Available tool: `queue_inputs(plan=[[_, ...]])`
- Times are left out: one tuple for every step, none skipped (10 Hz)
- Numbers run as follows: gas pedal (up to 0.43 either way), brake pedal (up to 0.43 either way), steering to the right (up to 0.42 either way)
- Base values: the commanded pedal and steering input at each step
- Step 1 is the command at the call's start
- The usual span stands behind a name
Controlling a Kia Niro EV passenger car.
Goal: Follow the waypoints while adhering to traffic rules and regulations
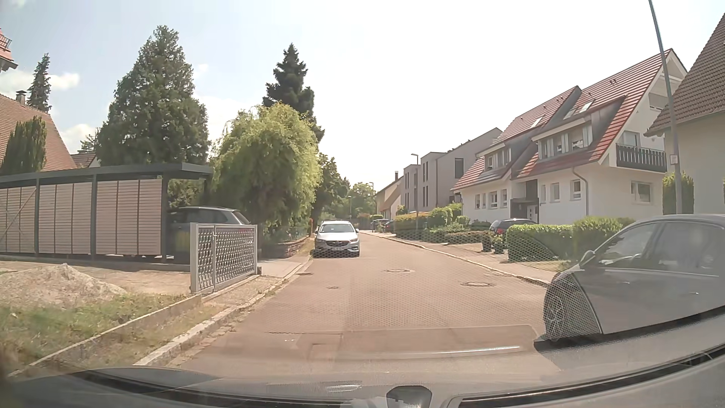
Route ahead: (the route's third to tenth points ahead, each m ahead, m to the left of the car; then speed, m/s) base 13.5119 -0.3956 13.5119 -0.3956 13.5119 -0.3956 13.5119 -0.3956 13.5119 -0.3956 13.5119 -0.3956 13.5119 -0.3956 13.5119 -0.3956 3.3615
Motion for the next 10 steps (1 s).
queue_inputs(plan=[[0.0,0.11,-0.008],[0.0,0.104,-0.003],[0.0,0.098,-0.001],[0.0,0.098,-0.001],[0.0,0.091,0.001],[0.0,0.091,0.015],[0.0,0.091,0.036],[0.0,0.073,0.063],[0.0,0.055,0.096],[0.0,0.037,0.129]])
